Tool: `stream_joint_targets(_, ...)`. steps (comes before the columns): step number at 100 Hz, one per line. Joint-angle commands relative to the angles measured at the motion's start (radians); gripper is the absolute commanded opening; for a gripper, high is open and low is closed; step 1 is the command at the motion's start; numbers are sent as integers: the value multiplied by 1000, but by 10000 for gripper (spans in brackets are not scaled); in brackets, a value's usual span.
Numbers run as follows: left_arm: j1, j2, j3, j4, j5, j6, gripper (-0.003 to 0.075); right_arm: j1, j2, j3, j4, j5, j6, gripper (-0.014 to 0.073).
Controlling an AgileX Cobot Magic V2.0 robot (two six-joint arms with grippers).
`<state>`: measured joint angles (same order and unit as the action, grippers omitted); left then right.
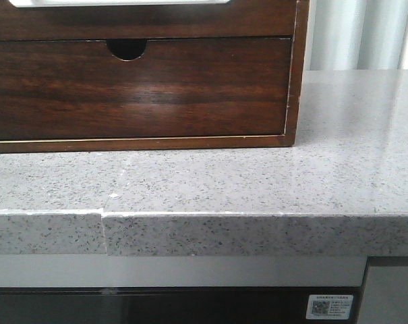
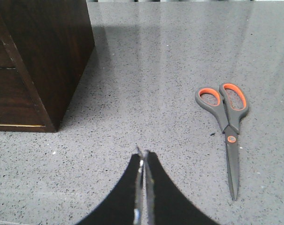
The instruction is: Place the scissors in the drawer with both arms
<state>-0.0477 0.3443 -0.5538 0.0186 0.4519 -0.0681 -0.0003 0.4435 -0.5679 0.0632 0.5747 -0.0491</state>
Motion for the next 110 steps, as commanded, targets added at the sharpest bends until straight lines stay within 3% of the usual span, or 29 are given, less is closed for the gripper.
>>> stream_joint_targets(1,-6,17,-34,-4,-72,-3,-20,-6,13,-36,0,-79,-1,-69)
stream_joint_targets(21,-6,17,-34,4,-74,-3,-20,-6,13,-36,0,-133,-1,-67)
stream_joint_targets(31,-6,17,-34,5,-76,-11,17,-6,13,-36,0,-170,-1,-15)
stream_joint_targets(38,-6,17,-34,15,-73,-11,137,-6,13,-36,0,-193,-1,78)
stream_joint_targets(48,-6,17,-34,25,-70,-11,400,-6,13,-36,-4,-200,-1,284)
stream_joint_targets(58,-6,17,-34,25,-72,-11,522,-6,13,-36,-6,-198,-1,449)
stream_joint_targets(67,-6,17,-34,25,-72,-11,519,-6,13,-36,-6,-200,-1,510)
stream_joint_targets(93,-6,17,-34,21,-87,-11,468,-6,13,-36,-6,-200,-1,510)
stream_joint_targets(110,-6,17,-34,-170,-132,-11,444,-6,13,-36,3,-204,-1,510)
